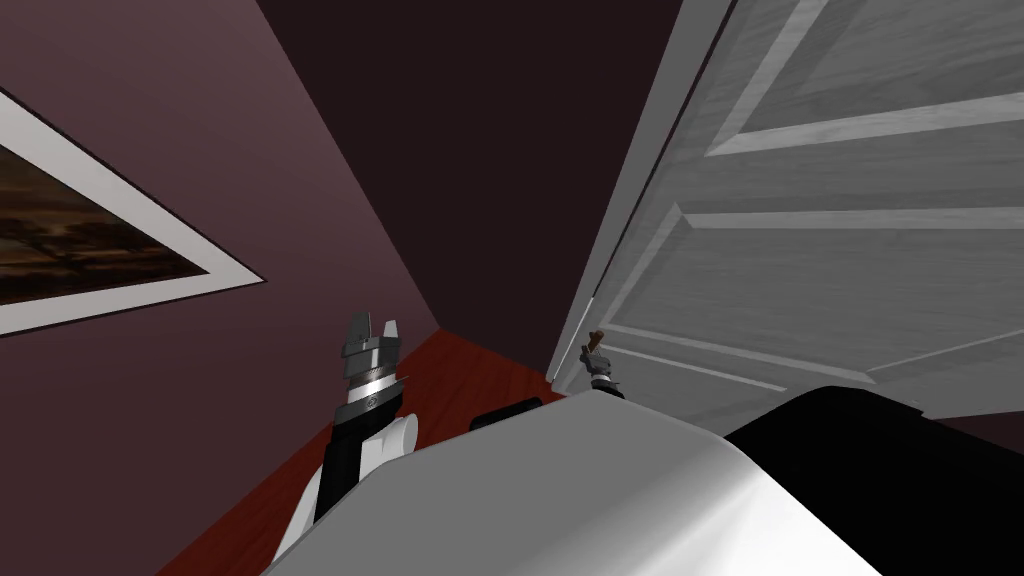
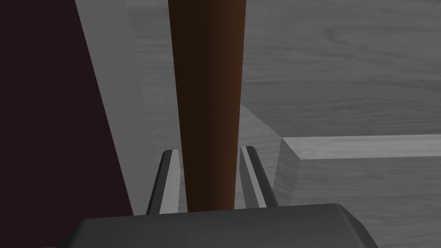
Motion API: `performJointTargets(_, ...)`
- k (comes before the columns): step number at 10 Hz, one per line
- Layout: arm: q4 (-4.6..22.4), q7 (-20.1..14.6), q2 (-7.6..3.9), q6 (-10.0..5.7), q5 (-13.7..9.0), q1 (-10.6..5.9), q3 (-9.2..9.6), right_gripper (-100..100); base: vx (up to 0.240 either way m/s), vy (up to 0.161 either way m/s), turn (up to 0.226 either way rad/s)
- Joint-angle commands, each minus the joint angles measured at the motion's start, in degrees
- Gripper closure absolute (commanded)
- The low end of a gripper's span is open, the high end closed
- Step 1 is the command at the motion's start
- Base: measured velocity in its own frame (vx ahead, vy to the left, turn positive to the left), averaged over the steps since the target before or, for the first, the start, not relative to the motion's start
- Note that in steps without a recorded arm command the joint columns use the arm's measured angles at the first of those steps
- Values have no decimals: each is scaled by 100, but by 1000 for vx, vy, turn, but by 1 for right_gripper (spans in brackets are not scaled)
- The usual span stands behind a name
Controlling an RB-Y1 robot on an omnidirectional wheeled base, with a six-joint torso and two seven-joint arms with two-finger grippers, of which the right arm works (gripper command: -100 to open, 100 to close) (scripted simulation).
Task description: Pull the door open
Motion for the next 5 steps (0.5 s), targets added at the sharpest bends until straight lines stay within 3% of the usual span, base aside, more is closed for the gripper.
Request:
performJointTargets(1, -63, -73, -49, 9, 79, 24, 149, 100, -255, 1, 81)
performJointTargets(3, -131, -138, -98, -8, 159, 61, 284, 100, -246, -23, 72)
performJointTargets(4, -76, -131, -73, -17, 147, 15, 259, 100, -111, 11, 30)
performJointTargets(5, -130, -193, -122, -48, 227, 62, 405, 100, -162, 12, 62)
